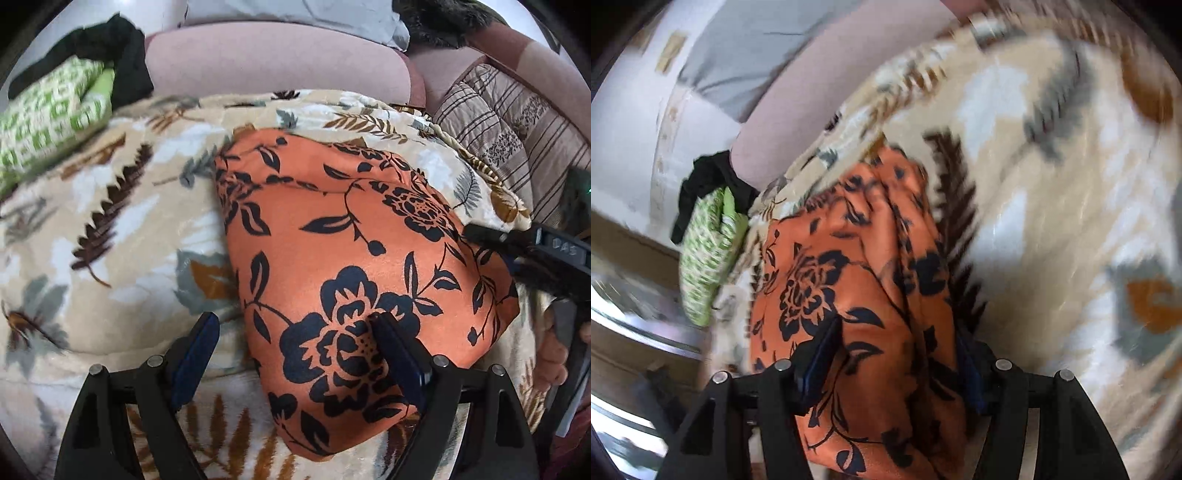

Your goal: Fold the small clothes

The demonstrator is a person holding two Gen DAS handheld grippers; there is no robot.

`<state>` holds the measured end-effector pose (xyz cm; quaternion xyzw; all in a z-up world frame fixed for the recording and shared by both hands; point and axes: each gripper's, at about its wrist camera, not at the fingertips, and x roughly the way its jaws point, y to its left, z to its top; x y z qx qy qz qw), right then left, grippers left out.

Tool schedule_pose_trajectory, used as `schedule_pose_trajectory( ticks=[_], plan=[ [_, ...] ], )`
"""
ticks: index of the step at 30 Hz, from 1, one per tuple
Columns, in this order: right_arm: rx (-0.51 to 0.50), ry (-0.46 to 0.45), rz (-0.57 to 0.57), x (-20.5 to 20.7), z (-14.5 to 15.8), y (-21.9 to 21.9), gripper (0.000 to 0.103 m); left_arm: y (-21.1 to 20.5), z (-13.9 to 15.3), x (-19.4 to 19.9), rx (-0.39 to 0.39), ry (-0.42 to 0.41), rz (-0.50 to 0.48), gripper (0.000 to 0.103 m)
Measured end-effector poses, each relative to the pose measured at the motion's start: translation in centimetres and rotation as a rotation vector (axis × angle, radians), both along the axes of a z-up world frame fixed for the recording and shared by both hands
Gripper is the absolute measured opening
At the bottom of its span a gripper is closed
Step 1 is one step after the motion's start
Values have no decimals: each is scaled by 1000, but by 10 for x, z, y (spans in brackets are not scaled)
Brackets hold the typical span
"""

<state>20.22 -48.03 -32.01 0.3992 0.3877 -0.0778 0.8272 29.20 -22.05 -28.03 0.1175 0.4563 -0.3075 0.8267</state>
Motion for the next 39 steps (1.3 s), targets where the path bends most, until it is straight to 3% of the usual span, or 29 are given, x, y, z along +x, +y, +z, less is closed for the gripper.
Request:
schedule_pose_trajectory(
  ticks=[4,8,16,19,26,29,30,32,34,39],
  plan=[
    [-126,-49,23,-1,22,11,64,-1,-2,1,14,-4,-2,87],
    [-93,55,25,10,-4,11,64,-3,-7,2,18,2,-3,88],
    [-34,45,16,7,-5,2,64,0,-10,4,-5,28,6,88],
    [-47,-47,-16,1,14,-1,64,-1,-9,2,5,12,2,88],
    [-268,-201,51,4,51,28,63,-4,-10,1,9,-1,-4,88],
    [-278,-121,92,17,38,33,57,-3,-11,2,4,8,-5,88],
    [-242,-34,98,25,21,30,57,-4,-12,2,6,12,-7,88],
    [-146,34,87,28,-3,21,57,-3,-12,1,3,5,-4,88],
    [-56,16,53,24,-3,10,57,-2,-11,1,5,0,-5,88],
    [-153,-27,40,22,24,14,57,-2,-11,0,2,5,-1,88]
  ],
)
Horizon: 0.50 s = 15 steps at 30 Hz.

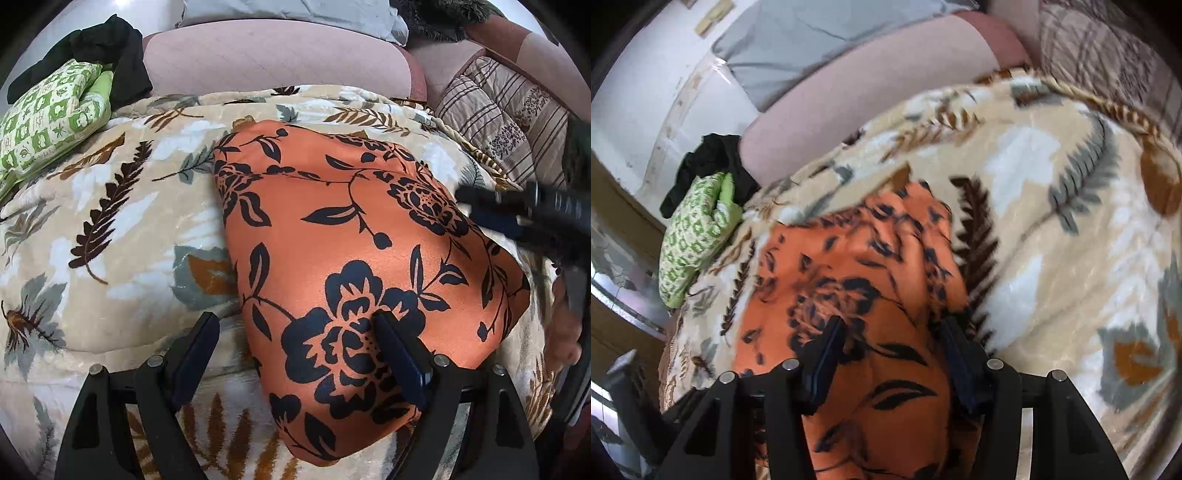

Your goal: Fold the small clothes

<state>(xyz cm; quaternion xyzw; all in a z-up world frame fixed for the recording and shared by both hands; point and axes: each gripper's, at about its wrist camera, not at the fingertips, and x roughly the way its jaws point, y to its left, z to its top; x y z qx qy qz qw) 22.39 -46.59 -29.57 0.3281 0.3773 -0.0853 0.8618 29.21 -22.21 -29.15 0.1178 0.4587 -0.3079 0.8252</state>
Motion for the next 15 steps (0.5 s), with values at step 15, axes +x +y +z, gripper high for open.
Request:
schedule_pose_trajectory(
  ticks=[15],
  plan=[
    [-113,276,79,127,-6,10,63,3,-2,3,-17,28,-12,88]
  ],
)
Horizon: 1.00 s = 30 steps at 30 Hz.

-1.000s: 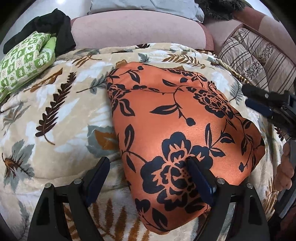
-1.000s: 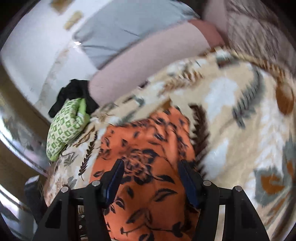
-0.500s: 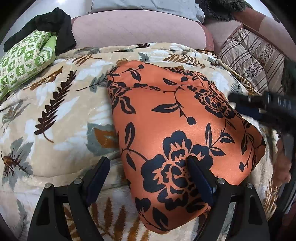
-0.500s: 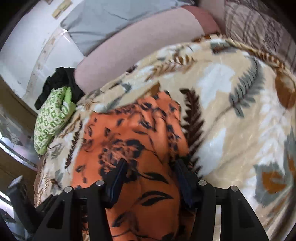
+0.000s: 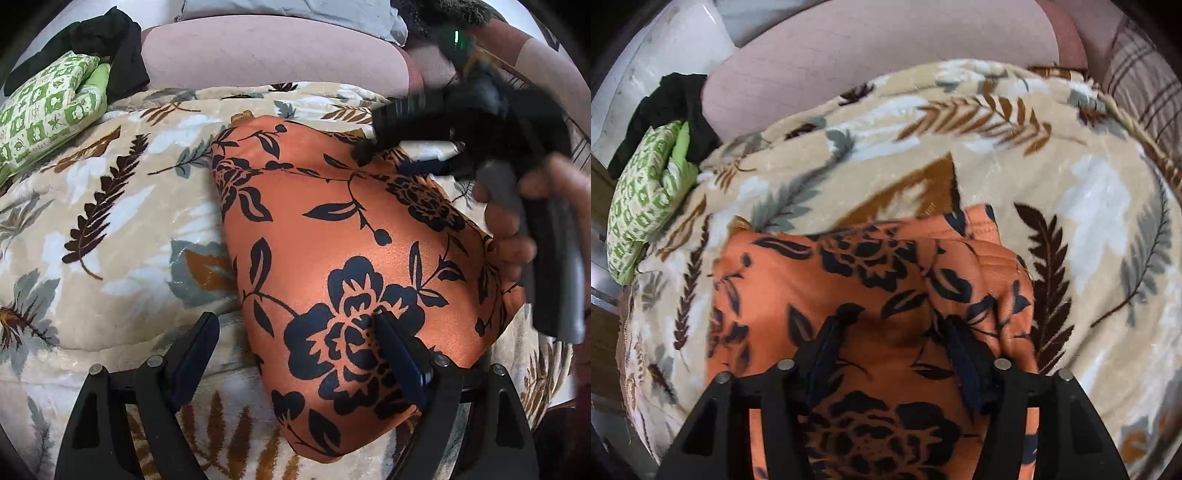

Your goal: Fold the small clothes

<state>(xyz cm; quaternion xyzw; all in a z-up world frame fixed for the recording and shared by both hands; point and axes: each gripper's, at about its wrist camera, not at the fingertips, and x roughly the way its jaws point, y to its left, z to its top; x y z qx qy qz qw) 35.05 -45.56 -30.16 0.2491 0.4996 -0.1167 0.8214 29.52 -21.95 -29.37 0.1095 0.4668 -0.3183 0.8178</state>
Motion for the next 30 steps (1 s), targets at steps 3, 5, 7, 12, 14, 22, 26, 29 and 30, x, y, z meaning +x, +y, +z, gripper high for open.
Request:
schedule_pose_trajectory(
  ticks=[3,5,7,12,14,22,26,29,30],
  plan=[
    [37,-77,87,8,23,19,63,0,1,-1,1,0,-1,88],
    [64,-117,148,18,31,32,63,1,1,-1,-2,4,-4,88],
    [96,-119,201,31,29,47,63,2,1,-1,-5,9,-4,88],
    [151,0,227,59,-19,58,62,2,1,-1,-4,4,-13,88],
    [187,-40,191,50,-9,54,61,3,2,0,-5,11,-14,88],
    [279,-250,70,-61,37,-5,64,15,15,1,-50,37,-50,88],
    [310,-319,-45,-132,36,-40,73,24,14,15,-139,117,-42,88],
    [384,-286,-101,-159,13,-56,75,24,1,30,-210,235,-30,88],
    [405,-260,-120,-164,1,-60,75,23,-5,33,-223,280,-36,88]
  ],
)
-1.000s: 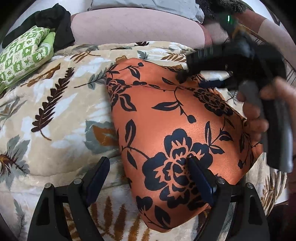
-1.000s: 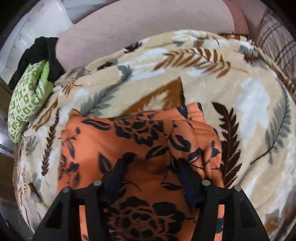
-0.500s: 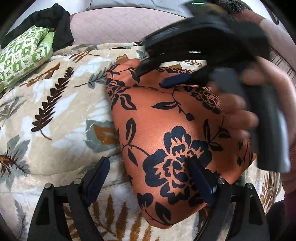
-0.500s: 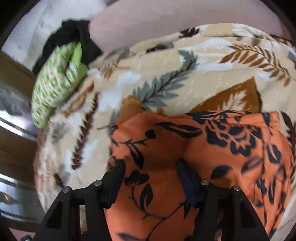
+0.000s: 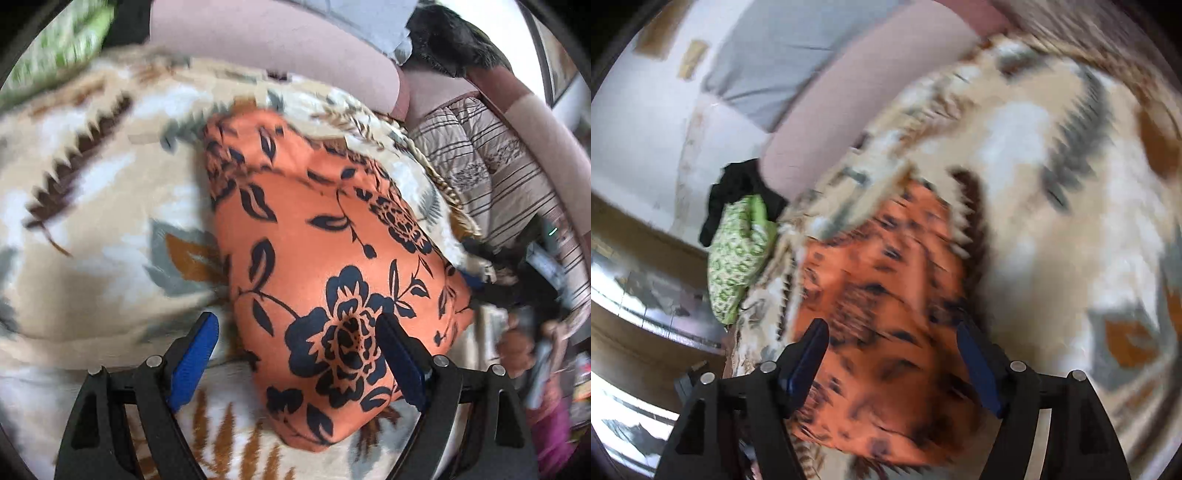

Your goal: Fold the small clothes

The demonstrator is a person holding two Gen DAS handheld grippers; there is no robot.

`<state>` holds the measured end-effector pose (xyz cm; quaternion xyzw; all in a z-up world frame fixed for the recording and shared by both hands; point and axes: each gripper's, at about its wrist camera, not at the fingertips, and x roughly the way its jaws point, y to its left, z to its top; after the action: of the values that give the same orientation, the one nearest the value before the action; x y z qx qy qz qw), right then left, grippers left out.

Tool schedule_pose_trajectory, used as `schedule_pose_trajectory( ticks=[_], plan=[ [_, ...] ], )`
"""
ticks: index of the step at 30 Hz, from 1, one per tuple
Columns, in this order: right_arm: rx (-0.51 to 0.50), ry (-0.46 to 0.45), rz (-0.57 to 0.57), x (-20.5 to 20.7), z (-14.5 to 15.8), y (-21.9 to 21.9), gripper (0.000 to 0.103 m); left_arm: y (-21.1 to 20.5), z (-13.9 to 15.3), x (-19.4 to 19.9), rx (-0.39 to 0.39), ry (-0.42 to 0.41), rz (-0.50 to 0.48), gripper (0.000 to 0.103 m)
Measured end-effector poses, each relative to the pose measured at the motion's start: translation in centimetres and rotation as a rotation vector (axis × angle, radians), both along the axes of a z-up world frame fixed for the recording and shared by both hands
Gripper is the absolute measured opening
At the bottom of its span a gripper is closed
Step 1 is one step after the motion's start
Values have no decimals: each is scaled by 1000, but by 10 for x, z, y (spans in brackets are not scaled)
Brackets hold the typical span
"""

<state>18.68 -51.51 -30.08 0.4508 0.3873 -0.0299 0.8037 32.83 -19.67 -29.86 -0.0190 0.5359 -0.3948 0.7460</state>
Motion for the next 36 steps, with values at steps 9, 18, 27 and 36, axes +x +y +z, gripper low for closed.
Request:
schedule_pose_trajectory(
  ticks=[9,18,27,36],
  plan=[
    [183,46,96,31,-57,19,77,-18,-12,-9,-26,36,-30,87],
    [14,-100,233,44,-26,66,68,-9,5,-10,-102,-48,54,87],
    [34,-56,216,57,-45,77,75,-10,-12,0,-100,18,100,87],
    [-223,-136,234,48,1,109,46,-5,16,-9,-104,-108,103,83]
  ],
)
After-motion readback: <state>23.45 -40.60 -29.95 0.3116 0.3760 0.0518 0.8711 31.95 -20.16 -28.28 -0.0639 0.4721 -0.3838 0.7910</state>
